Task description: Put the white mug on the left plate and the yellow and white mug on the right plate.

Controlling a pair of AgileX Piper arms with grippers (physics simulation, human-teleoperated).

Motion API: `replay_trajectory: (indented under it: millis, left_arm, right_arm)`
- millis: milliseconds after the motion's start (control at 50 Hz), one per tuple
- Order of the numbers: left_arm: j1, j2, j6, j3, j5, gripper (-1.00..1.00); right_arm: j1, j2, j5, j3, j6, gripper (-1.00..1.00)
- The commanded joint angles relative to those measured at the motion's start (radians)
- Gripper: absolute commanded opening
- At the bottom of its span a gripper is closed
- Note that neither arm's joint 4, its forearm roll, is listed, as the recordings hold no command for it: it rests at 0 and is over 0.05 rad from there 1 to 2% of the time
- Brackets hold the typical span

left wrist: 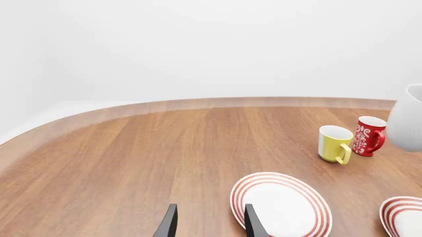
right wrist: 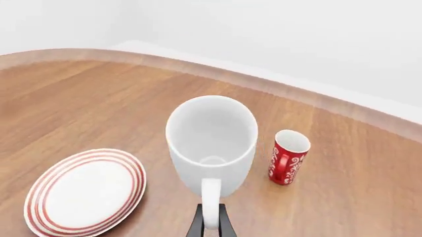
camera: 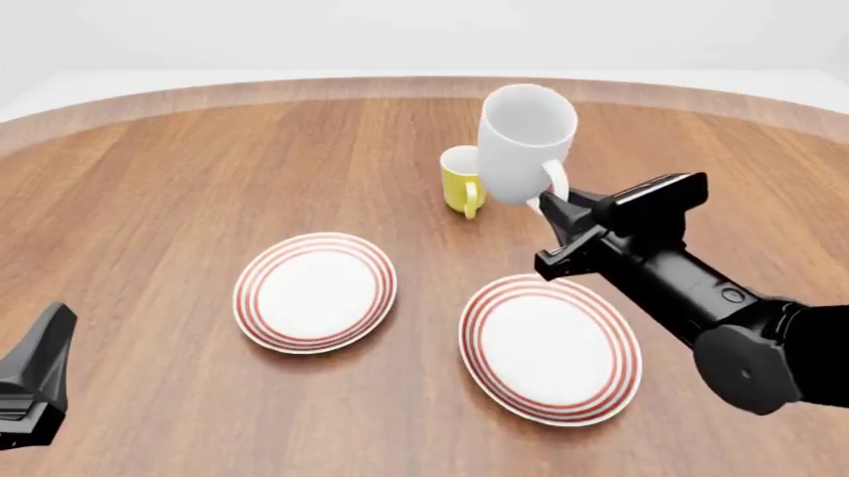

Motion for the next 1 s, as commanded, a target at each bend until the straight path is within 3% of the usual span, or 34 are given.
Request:
replay_trajectory:
  millis: [20,1000]
  left_arm:
    - [0.0,0.0,0.0,0.0,0.0,1.0]
    - [0.0,0.0,0.0,0.0,0.0,1.0]
  right_arm:
    - [0.045,0.058,0.014,-0.082,-0.002,-1.0]
    - [0.234,0.23,0.011,-0.227,0.015,-1.0]
